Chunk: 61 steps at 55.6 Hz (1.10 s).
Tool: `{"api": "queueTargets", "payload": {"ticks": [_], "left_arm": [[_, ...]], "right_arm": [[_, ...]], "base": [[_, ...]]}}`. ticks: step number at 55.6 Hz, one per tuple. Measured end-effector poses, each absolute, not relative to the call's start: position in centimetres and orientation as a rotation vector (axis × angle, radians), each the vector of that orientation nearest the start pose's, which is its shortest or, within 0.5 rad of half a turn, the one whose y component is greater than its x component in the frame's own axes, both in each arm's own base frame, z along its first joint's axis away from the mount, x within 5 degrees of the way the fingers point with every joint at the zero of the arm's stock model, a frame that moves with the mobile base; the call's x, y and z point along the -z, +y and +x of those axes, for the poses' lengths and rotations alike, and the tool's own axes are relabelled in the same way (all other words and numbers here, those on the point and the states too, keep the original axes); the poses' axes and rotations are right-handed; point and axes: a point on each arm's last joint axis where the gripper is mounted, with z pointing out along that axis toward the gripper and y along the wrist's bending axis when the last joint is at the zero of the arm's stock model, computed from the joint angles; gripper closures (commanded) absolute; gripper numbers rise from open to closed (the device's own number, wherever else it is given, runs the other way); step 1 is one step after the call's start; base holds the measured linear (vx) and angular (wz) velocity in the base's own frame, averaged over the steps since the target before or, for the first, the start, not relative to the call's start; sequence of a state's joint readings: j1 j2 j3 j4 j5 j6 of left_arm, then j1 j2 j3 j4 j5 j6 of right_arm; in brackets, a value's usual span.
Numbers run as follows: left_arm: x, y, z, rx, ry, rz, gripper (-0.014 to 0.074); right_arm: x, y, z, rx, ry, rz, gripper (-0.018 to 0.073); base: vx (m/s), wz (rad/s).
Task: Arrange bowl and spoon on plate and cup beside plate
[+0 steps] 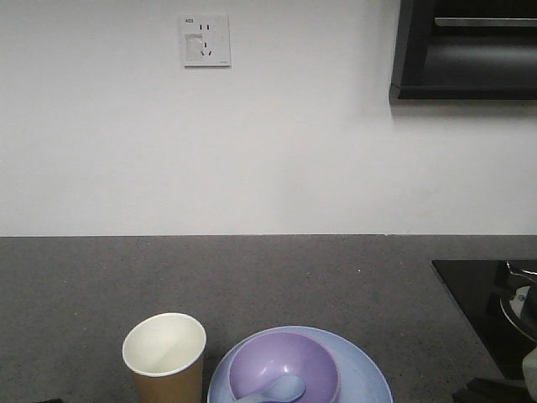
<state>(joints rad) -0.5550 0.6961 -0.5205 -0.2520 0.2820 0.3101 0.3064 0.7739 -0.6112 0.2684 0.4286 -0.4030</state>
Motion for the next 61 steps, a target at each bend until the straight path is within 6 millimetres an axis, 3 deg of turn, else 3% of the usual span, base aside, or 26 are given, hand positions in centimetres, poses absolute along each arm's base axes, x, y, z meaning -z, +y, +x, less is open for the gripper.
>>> {"api": "queueTargets", "payload": {"ticks": [9, 15, 26, 36, 61], "left_arm": [[-30.1, -5.4, 10.7, 0.268, 1.729, 0.519, 0.0596], [-29.0, -3.2, 8.9, 0.168, 1.662, 0.395, 0.0596], [-23.3, -1.1, 6.1, 0.012, 1.641, 0.260, 0.0596], [-19.7, -0.7, 5.6, -0.027, 1.615, 0.215, 0.0596], [-19.5, -0.7, 5.6, -0.032, 1.596, 0.206, 0.0596]], "right_arm": [[-30.8, 5.7, 14.6, -0.205, 1.992, -0.541, 0.0560], [-30.8, 5.7, 14.6, -0.205, 1.992, -0.541, 0.0560], [-30.8, 5.7, 14.6, -0.205, 1.992, -0.541, 0.0560], [-30.8, 5.7, 14.6, -0.206, 1.993, -0.541, 0.0560], [-30.7, 5.7, 14.6, -0.207, 2.001, -0.545, 0.0560]], "base": [[0.00, 0.00], [0.00, 0.00], [0.00, 0.00], [0.00, 0.00], [0.00, 0.00]]}}
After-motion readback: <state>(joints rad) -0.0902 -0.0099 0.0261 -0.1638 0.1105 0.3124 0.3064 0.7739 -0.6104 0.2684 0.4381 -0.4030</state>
